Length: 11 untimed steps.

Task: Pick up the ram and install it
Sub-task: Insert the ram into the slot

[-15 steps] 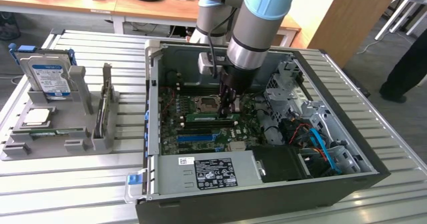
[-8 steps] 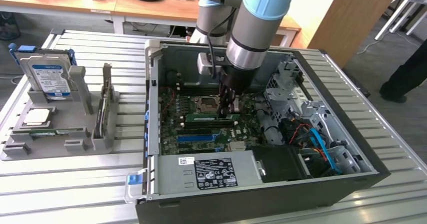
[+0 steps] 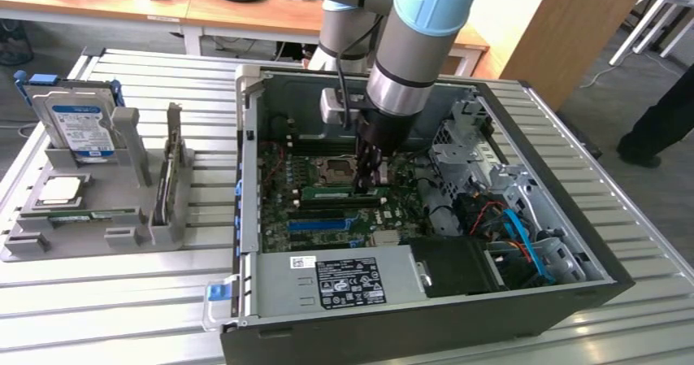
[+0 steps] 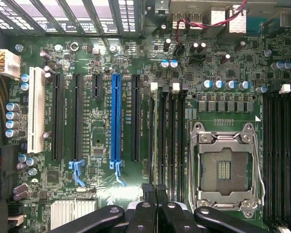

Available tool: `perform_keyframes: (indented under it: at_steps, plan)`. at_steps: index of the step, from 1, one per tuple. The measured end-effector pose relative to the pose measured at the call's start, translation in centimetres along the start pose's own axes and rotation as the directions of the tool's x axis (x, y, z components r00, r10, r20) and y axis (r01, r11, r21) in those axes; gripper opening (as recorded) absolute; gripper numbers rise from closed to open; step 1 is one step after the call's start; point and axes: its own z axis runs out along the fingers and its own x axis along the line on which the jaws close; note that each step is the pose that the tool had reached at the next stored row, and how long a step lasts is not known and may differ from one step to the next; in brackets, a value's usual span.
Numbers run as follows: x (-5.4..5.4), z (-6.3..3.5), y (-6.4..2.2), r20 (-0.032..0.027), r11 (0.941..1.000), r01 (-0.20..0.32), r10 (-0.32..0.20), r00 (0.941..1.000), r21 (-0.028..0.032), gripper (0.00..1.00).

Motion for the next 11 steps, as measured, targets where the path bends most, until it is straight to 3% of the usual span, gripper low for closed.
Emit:
perform_keyframes:
  at_steps: [11]
  plan:
    - [0.0,0.22,-0.01,0.0003,1.0,0.0,0.0,1.0,0.0001,0.12]
